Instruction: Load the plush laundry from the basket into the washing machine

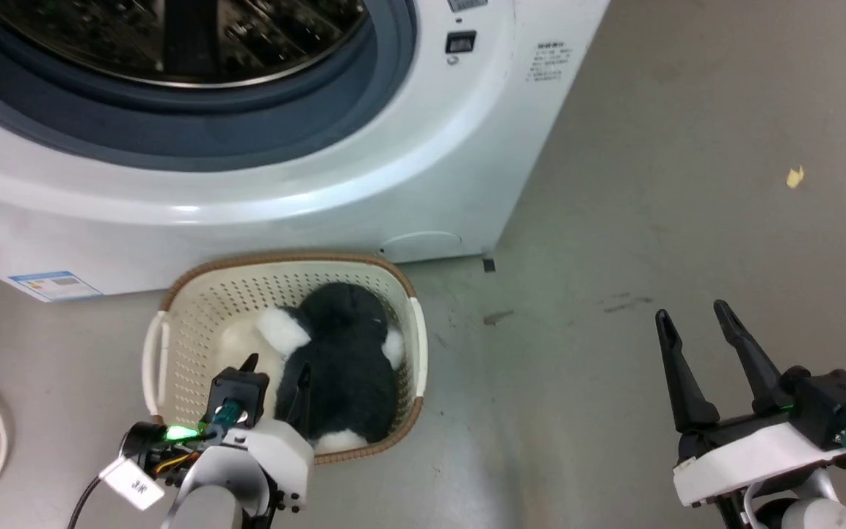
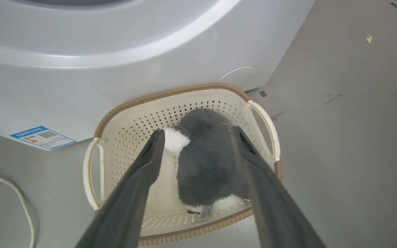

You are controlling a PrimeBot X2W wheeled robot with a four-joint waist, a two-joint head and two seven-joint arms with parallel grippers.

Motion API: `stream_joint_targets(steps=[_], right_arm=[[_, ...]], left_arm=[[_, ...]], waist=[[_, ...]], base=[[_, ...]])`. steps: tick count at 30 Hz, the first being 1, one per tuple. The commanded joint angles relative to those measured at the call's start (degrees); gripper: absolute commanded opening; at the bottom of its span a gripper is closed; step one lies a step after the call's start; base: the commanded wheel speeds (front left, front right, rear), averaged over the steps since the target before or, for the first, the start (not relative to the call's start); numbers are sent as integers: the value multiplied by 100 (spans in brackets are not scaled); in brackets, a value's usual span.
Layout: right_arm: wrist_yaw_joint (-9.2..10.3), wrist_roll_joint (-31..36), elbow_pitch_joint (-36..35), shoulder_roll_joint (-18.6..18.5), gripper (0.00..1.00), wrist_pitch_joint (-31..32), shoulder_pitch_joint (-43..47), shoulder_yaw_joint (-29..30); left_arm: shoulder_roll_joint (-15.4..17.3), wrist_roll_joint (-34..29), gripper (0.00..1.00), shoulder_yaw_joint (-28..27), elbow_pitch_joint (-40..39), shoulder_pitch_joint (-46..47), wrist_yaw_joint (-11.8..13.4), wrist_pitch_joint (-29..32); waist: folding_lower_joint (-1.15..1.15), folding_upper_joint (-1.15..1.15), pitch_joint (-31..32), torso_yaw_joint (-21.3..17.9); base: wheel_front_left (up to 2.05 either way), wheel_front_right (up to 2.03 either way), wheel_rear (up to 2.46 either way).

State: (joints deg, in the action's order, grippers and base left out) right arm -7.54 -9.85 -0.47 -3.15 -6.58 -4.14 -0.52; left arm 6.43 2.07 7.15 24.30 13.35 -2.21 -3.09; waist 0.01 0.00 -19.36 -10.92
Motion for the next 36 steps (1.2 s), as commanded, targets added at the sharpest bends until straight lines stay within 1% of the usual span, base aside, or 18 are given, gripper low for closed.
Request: stream_joint_targets(steps=[1,13,20,23,28,29,31,32,36], right_arm=[[3,-85,-19,13,100,-65,-127,-12],[3,-337,-52,16,100,-208,-345,-133],[3,-477,-58,17,100,-280,-429,-162],[4,-589,-76,18,100,-328,-508,-190],[4,-691,-93,19,100,-376,-587,-238],[4,-747,-92,19,100,-400,-626,-265],[4,-777,-90,19,100,-412,-647,-282],[4,-834,-93,20,100,-436,-680,-319],[4,-914,-91,20,100,-471,-722,-334]], left_arm=[[37,53,100,54,174,189,-44,11],[271,151,100,333,1360,898,-172,548],[441,301,100,419,1732,1259,-226,535],[522,433,100,453,2026,1520,-255,661],[605,594,100,460,2292,1827,-282,791],[674,609,100,510,2444,1999,-293,924],[708,600,100,547,2526,2084,-291,1012],[760,581,100,627,2672,2252,-302,1174],[780,624,100,689,2851,2516,-321,1340]], waist=[[-1,0,-119,-75],[-1,0,-700,-359],[-1,0,-1011,-516],[-1,0,-1232,-621],[-1,0,-1467,-734],[-1,0,-1590,-794],[-1,0,-1648,-825],[-1,0,-1763,-893],[-1,0,-1926,-956]], base=[[0,0,0],[0,0,0],[0,0,0],[0,0,0],[0,0,0],[0,0,0],[0,0,0],[0,0,0],[0,0,0]])
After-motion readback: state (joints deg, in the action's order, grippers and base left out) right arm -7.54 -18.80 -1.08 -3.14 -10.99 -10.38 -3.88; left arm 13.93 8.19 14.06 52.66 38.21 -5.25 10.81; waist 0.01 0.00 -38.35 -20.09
